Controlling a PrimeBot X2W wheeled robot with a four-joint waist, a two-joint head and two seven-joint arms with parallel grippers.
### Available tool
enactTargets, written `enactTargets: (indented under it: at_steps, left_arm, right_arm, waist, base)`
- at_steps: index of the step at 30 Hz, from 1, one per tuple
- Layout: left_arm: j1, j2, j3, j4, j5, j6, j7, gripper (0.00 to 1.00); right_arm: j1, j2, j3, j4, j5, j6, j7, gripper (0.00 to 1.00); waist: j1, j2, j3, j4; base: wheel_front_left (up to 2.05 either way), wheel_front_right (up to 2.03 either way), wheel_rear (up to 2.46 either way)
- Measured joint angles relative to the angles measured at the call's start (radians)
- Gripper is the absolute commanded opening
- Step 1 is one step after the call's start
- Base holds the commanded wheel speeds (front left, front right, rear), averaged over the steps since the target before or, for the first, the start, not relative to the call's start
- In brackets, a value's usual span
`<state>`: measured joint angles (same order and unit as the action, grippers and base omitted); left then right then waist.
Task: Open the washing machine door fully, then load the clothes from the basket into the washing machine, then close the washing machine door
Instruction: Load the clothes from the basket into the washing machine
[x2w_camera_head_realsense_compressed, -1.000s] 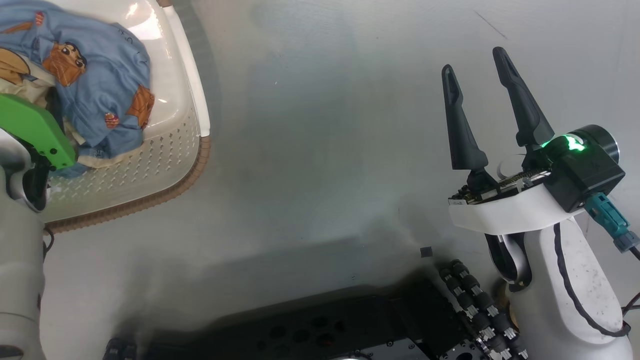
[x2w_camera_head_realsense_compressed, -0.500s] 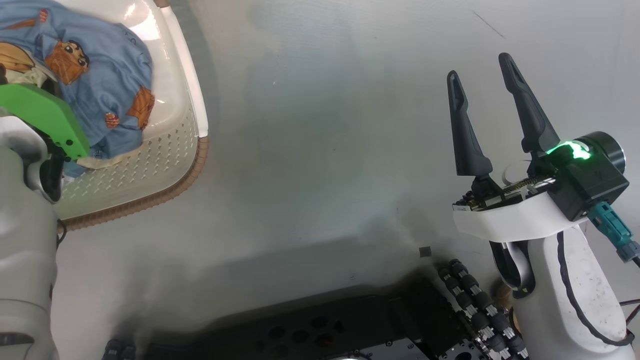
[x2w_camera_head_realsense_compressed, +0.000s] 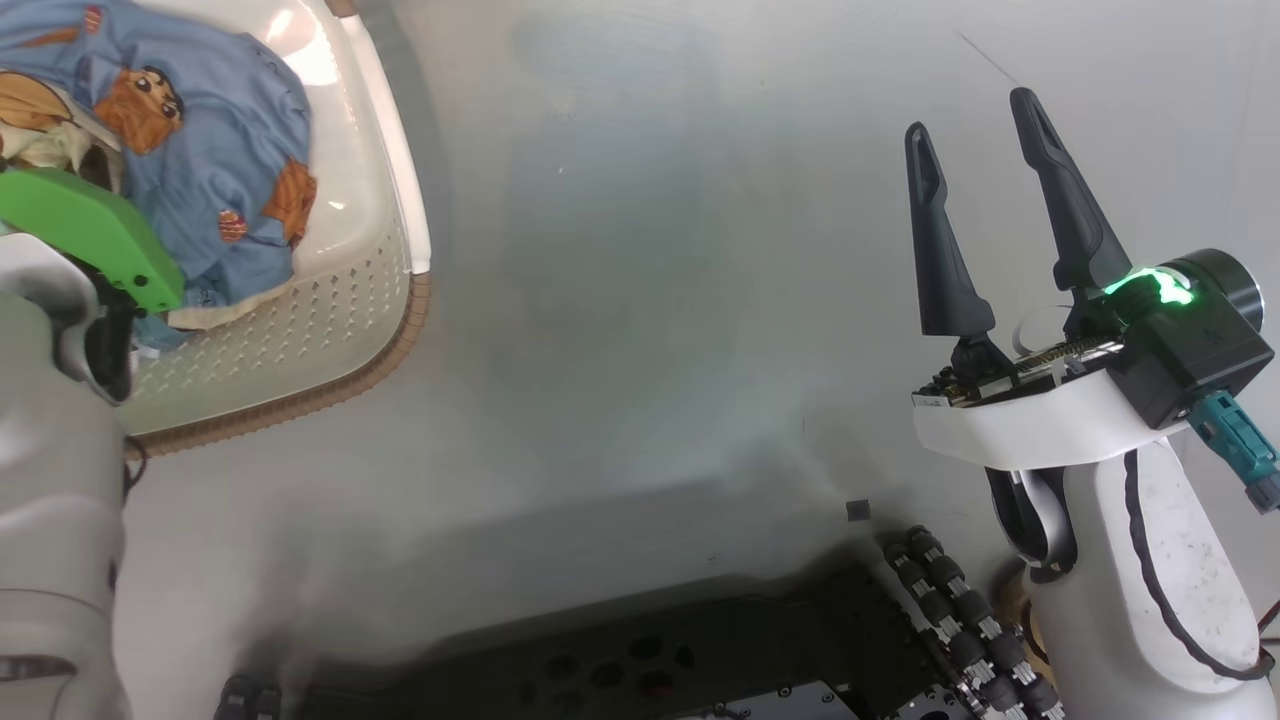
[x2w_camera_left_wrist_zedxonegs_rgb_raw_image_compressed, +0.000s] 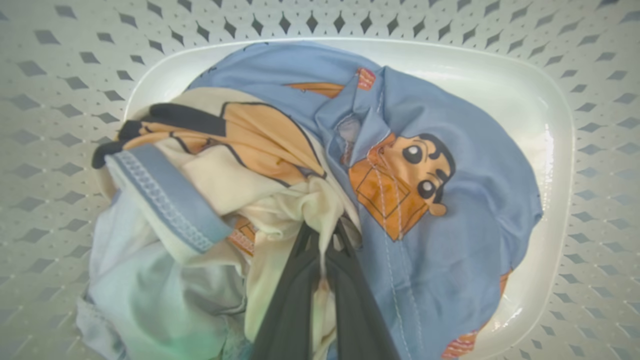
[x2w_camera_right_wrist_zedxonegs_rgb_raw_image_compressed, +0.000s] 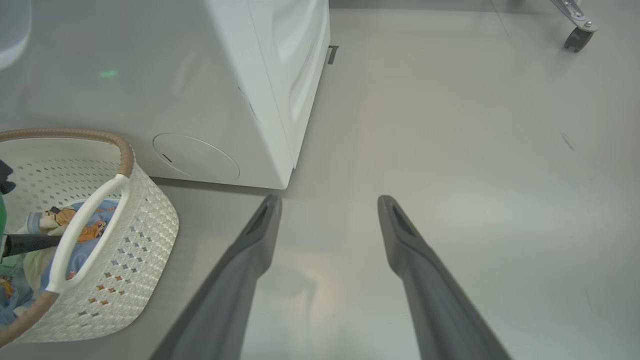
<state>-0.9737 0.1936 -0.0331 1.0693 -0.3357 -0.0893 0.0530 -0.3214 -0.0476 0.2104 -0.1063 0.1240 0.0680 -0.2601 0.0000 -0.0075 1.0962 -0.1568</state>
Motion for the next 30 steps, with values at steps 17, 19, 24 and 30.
enactTargets:
  at_steps: [17, 19, 24, 30]
  left_arm:
    - [0.084, -0.086, 0.028, 0.03, -0.066, -0.027, -0.193, 0.0]
    - [0.103, -0.091, 0.027, 0.032, -0.071, -0.03, -0.214, 0.0]
    - [0.146, -0.102, 0.026, 0.032, -0.08, -0.034, -0.265, 0.0]
    - [0.206, -0.121, 0.018, 0.024, -0.089, -0.035, -0.285, 0.0]
  right_arm:
    - [-0.044, -0.002, -0.026, 0.093, 0.048, 0.0, 0.0, 1.0]
    - [-0.044, -0.002, -0.031, 0.103, 0.054, 0.0, 0.0, 1.0]
    - [-0.044, -0.002, -0.044, 0.117, 0.068, 0.0, 0.0, 1.0]
    - [-0.041, -0.002, -0.067, 0.135, 0.075, 0.0, 0.0, 1.0]
  waist:
    - [0.0, 0.0, -0.147, 0.043]
    - [0.0, 0.0, -0.173, 0.049]
    - [0.0, 0.0, -0.24, 0.063]
    - [0.0, 0.0, -0.323, 0.081]
  base:
    - [0.0, 0.0, 0.0]
    - [0.0, 0.0, 0.0]
    - [0.0, 0.0, 0.0]
    - [0.0, 0.0, 0.0]
